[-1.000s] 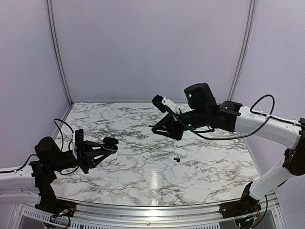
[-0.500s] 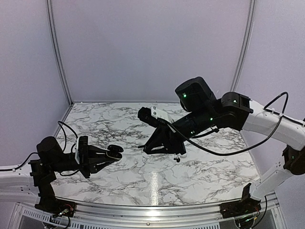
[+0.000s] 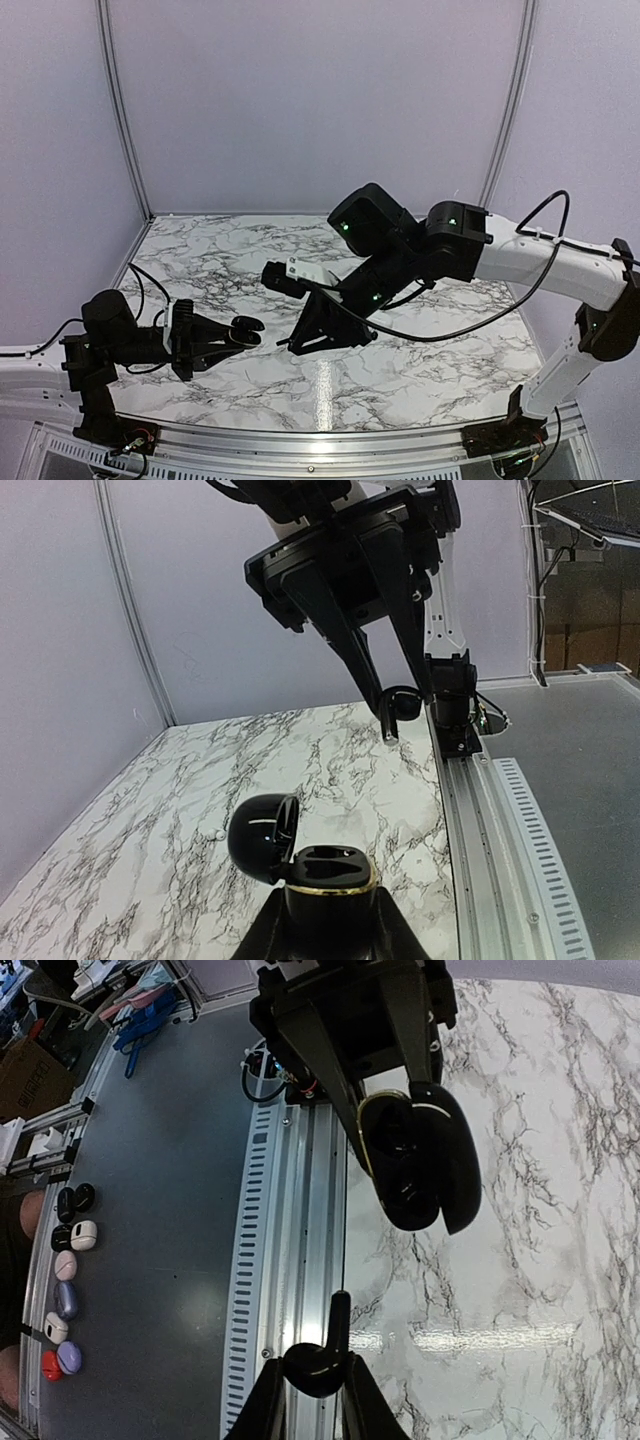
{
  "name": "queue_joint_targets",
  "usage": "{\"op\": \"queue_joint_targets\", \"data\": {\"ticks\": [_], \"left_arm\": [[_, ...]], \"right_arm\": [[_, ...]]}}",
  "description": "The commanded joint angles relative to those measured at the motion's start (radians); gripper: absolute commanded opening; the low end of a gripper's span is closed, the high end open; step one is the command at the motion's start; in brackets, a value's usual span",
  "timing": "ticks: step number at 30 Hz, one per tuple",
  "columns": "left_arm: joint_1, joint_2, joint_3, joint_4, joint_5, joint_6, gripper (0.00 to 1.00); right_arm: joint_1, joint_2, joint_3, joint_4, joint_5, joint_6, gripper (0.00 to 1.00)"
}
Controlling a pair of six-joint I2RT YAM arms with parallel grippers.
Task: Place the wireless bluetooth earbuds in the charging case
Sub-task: Insert the right earbud into the right side groove of the charging case.
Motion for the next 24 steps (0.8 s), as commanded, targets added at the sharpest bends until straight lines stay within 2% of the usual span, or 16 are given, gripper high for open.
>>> {"op": "queue_joint_targets", "data": {"ticks": [1,8,24], "left_arm": [[-0.025,-0.004,0.044,-0.036,-0.046,0.057,0.00],[-0.048,0.001,0.053,-0.059,-0.075,0.088,0.00],[-0.088,-0.004,0.056,-0.094,-0.163,0.144,0.00]], "right_arm": [[0.006,0.017,0.049,0.012,-0.076,0.068,0.10],[0.005,0.062,0.065,0.022,-0.109,0.117,0.10],[-0.032,0.120,0.089,0.030,-0.073,0.227,0.10]]}}
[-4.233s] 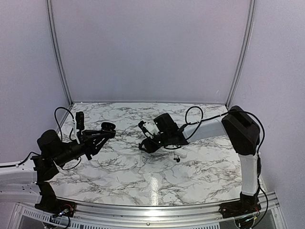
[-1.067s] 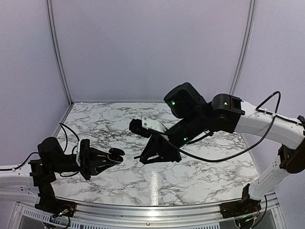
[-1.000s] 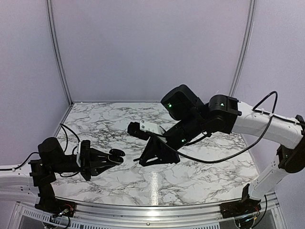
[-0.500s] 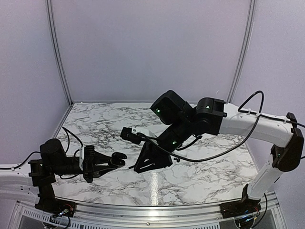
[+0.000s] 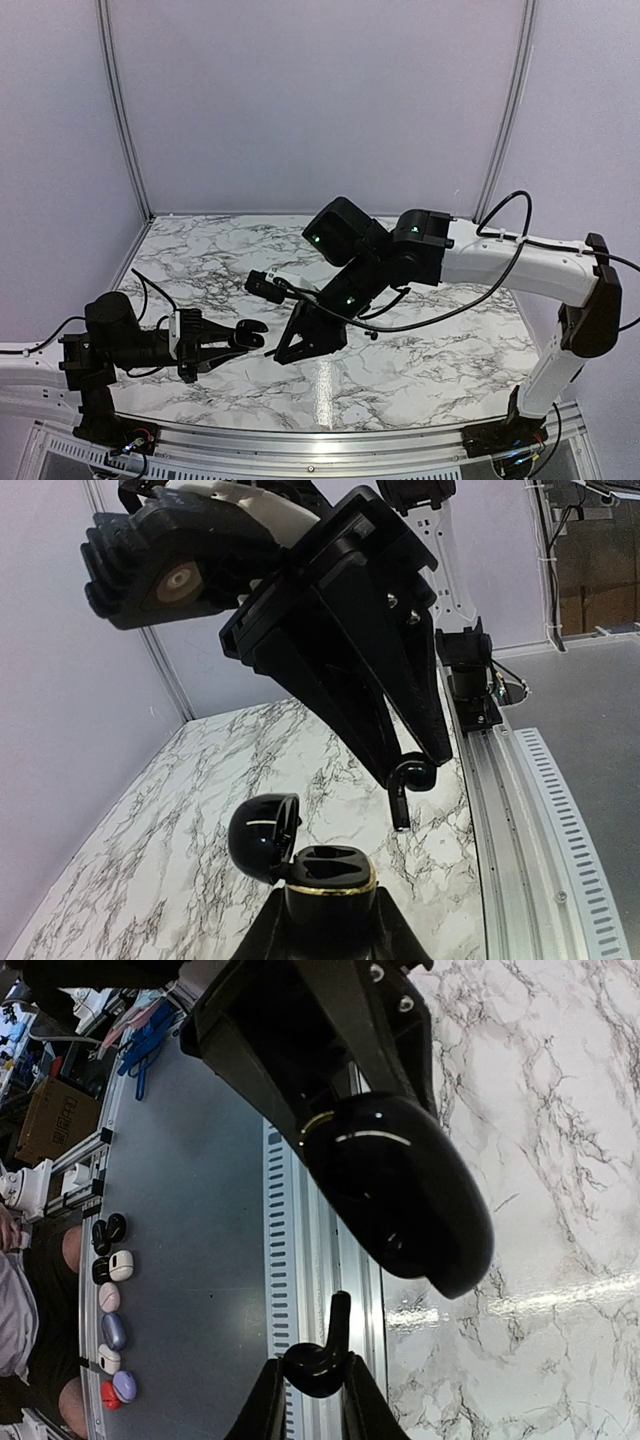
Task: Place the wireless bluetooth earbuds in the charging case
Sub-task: Insert the right earbud into the right side groove of the charging case.
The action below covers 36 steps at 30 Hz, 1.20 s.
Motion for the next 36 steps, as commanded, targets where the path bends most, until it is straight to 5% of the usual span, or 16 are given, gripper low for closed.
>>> {"op": "queue_joint_targets", "data": {"ticks": [1,36], "left_arm": [[-0.019,-0.008,0.024,-0.017,-0.052,0.029,0.00],[-0.067,0.030,0.035,-0.049,-0.180,0.080,0.00]], "right_arm": [[-0.024,-0.001,0.049,0.015,0.016,0.047,0.10],[-0.032,0.091,0.127,-0.021,0.110,0.068,0.08]]}}
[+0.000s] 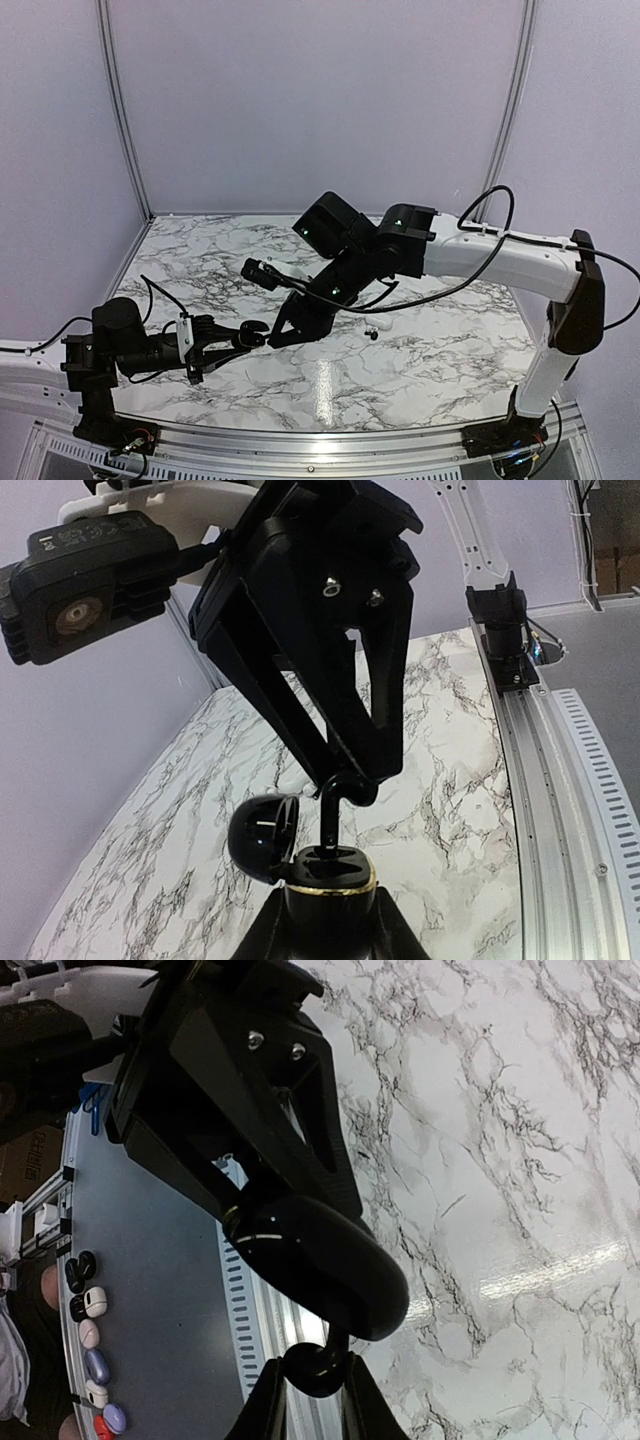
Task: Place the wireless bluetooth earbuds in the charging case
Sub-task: Insert the right earbud into the right side groove of the charging case.
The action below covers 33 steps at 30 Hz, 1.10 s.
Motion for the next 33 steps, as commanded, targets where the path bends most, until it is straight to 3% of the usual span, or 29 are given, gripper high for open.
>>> {"op": "queue_joint_targets", "data": {"ticks": [1,33], "left_arm": [[-0.012,0.006,0.033,-0.006,-0.018,0.011,0.00],[-0.026,0.009,0.029,-0.007,-0.052,0.017,0.00]], "right_arm": [[-0.003,0.017,0.053,-0.016,0.029,0.001,0.08],[0.022,0.067,0.097,-0.070,0.049,-0.011,0.06]]}}
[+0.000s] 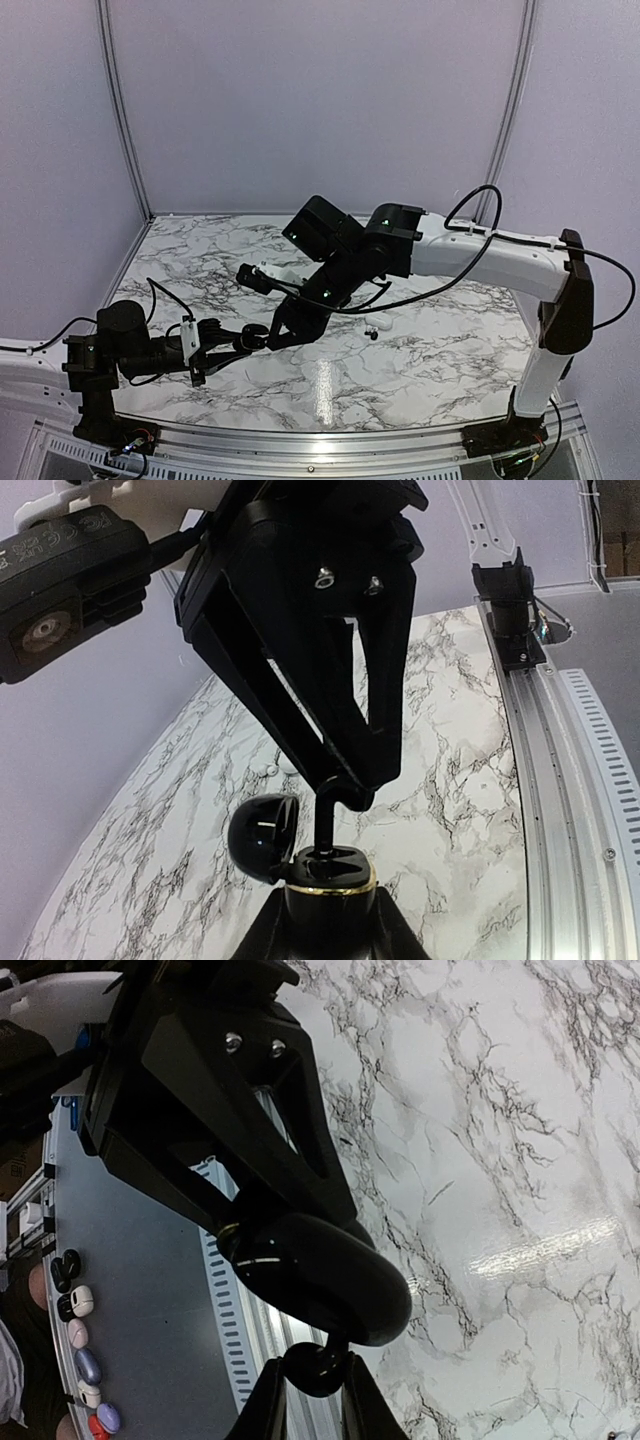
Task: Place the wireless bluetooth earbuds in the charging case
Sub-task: Insert the right earbud into the right side groove of the charging case.
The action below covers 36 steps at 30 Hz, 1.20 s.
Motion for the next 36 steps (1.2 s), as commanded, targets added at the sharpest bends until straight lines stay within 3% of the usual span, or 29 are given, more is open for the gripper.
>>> {"op": "queue_joint_targets", "data": {"ticks": [1,24,36], "left_arm": [[-0.009,-0.012,0.029,0.026,-0.004,0.012,0.00],[-0.021,-0.005,0.036,0.025,-0.004,0.029,0.00],[-0.028,-0.025,0.017,0.071,-0.017,0.028,0.00]], "right_arm": [[0.006,0.007,0.025,-0.007,0.002,-0.008,0.06],[0.003,0.049,0.062,-0.039,-0.006,0.020,0.08],[-0.004,0.097,0.151,-0.078,-0.078,0.054,0.19]]}}
